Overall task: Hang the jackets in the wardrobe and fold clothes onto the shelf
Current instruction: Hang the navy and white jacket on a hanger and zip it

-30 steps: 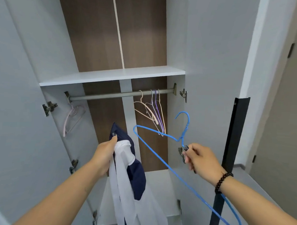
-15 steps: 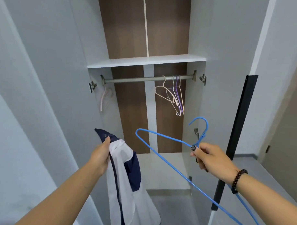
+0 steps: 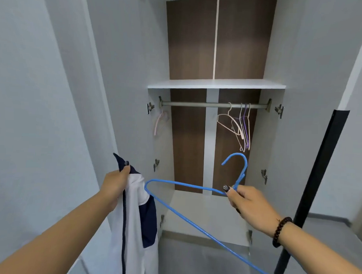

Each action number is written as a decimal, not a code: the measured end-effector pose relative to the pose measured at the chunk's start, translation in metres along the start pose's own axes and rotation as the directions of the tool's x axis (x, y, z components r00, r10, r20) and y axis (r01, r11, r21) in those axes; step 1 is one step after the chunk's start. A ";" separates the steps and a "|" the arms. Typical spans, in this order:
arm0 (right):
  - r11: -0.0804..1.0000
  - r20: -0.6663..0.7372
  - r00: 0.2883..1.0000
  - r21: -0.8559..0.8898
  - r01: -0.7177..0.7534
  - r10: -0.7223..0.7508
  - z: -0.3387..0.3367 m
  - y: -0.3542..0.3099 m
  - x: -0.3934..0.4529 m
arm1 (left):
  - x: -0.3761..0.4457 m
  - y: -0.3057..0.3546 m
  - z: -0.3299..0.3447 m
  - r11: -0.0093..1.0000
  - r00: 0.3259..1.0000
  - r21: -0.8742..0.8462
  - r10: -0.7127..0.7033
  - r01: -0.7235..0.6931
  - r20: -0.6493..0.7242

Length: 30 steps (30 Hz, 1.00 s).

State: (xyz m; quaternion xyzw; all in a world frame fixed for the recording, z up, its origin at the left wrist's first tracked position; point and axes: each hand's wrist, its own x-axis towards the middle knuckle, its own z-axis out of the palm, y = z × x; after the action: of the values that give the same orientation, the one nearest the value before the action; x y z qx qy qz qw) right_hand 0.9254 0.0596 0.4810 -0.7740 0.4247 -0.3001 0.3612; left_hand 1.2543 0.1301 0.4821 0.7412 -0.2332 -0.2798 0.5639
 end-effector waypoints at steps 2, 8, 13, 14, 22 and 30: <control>0.999 0.020 1.000 0.032 -0.001 0.000 -0.005 0.001 -0.001 | -0.001 0.001 -0.005 1.000 1.000 0.015 0.001 -0.001 -0.017; 0.999 0.123 0.992 -0.052 0.013 -0.006 -0.019 0.011 -0.008 | -0.023 0.017 0.014 0.998 0.999 0.043 0.048 -0.047 -0.014; 0.996 0.151 0.989 -0.094 0.013 0.001 -0.038 0.022 -0.011 | -0.066 0.038 0.055 0.984 0.986 0.101 0.138 -0.147 0.093; 0.995 0.148 0.989 -0.102 0.019 -0.004 -0.041 0.023 -0.012 | -0.075 0.041 0.064 0.982 0.982 0.098 0.147 -0.160 0.121; 0.986 0.171 0.985 -0.155 0.062 -0.035 -0.057 0.039 -0.025 | -0.147 0.070 0.122 0.962 0.894 0.000 0.252 -0.271 0.371; 0.989 -0.011 0.993 0.087 0.122 -0.122 -0.073 0.049 -0.032 | -0.175 0.085 0.134 0.882 0.766 0.180 0.258 -0.435 0.589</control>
State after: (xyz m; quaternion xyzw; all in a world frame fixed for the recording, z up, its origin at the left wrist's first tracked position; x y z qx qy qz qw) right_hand 0.8326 0.0467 0.4767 -0.7810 0.3640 -0.3421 0.3748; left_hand 1.0323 0.1293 0.5633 0.6503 -0.5598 -0.3303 0.3932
